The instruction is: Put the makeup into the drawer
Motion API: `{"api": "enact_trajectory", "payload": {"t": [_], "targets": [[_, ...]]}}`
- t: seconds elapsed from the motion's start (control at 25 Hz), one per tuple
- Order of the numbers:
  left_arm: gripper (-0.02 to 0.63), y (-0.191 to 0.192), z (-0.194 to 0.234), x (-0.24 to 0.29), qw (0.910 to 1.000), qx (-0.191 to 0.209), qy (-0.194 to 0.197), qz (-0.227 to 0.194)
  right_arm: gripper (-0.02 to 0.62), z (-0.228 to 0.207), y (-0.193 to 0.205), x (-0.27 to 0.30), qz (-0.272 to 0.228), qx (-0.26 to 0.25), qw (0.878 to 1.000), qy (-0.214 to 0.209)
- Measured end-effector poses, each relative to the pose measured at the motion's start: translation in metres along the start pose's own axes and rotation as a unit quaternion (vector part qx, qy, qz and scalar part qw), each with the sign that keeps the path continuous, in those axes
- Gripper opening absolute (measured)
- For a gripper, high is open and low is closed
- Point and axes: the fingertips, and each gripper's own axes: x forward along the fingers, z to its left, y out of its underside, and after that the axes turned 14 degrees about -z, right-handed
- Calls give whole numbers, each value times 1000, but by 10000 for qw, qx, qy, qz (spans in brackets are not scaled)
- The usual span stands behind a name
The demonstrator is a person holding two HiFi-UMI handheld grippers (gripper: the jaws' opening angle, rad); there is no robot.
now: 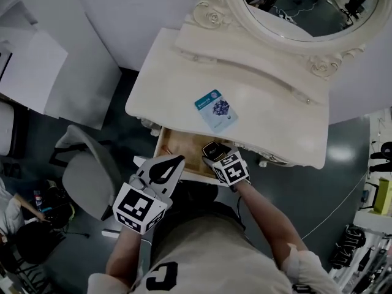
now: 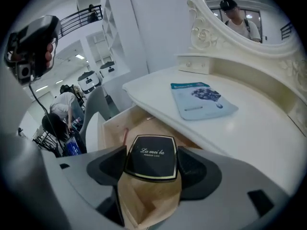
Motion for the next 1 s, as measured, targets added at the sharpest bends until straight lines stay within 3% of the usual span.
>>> {"api": "enact_trajectory", "payload": {"t": [0.32,0.72,1.0], "targets": [[54,16,35,2,9984,-290,407,262,339,-24,16,34,227,415,9952,854],[52,26,46,14,9946,-404,800,513,339,-35,23,67,134,916,9879,1245],[54,34,46,17,9932,-439,843,676,339,-46,44,78,147,1849,9700,1574]]}}
